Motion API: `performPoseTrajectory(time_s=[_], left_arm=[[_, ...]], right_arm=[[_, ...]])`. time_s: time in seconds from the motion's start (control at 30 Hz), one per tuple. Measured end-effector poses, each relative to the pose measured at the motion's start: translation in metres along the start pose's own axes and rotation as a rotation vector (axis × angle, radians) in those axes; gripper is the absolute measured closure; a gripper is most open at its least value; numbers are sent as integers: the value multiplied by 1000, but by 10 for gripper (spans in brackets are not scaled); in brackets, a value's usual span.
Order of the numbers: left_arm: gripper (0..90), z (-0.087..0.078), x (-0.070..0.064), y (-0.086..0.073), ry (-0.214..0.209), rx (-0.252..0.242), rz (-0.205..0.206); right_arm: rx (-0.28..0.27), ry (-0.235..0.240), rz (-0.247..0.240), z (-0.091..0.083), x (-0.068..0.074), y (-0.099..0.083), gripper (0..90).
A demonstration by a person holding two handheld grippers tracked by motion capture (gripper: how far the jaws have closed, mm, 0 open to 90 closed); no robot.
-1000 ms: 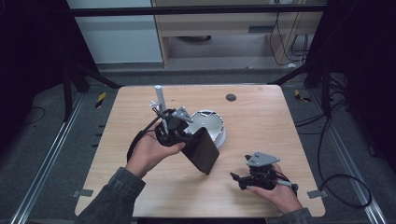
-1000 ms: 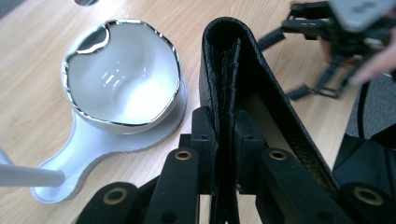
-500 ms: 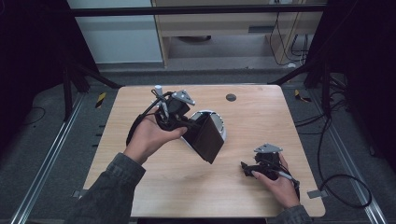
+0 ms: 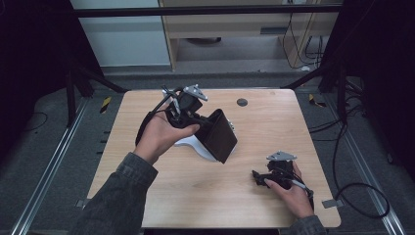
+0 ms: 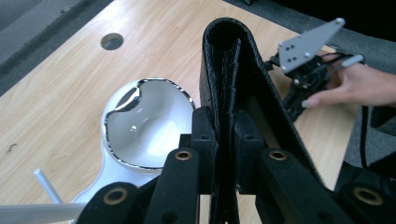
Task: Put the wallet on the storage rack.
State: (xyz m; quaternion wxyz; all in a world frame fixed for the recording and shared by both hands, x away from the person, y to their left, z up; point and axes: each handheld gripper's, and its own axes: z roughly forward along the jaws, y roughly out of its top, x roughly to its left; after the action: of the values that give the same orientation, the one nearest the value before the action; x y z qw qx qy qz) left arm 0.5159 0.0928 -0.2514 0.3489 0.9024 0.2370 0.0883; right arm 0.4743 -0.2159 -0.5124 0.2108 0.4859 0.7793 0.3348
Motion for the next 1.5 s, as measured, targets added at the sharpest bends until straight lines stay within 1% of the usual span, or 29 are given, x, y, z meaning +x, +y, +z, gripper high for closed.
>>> performPoseTrajectory(time_s=[0.17,0.33,0.37,0.5,0.6,0.67,0.83,1.0,1.03,1.13,1.17,1.27,1.3,1.37,1.4,1.5], left_arm=[[815,-2,12,6,17,1,-13],[815,-3,20,12,55,6,-22],[815,-3,21,14,57,10,-21],[815,0,27,21,78,13,-33],[815,5,31,24,92,26,-34],[815,10,34,25,94,31,-40],[815,21,40,24,98,60,-37],[814,28,44,22,107,64,-39],[814,29,45,22,101,67,-43],[814,34,46,20,93,70,-51],[814,35,46,19,98,71,-50],[814,40,46,17,95,73,-52],[814,43,46,17,88,74,-58],[814,49,47,15,85,85,-65],[814,52,47,15,88,94,-61],[813,58,49,14,88,100,-65]], right_arm=[[5,-2,4,0,0,0,22],[3,-1,5,0,0,0,22],[5,-2,4,0,0,0,22],[5,-3,3,0,0,0,22],[2,-5,-4,0,0,0,22],[2,-5,-3,0,0,0,22],[2,-5,-3,0,0,0,22],[1,-5,-4,0,0,0,22],[1,-5,-4,0,0,0,22],[1,-5,-3,0,0,0,22],[1,-5,-3,0,0,0,22],[1,-5,-3,0,0,0,22],[1,-5,-3,0,0,0,22],[1,-5,-3,0,0,0,22],[1,-5,-3,0,0,0,22],[1,-5,-3,0,0,0,22]])
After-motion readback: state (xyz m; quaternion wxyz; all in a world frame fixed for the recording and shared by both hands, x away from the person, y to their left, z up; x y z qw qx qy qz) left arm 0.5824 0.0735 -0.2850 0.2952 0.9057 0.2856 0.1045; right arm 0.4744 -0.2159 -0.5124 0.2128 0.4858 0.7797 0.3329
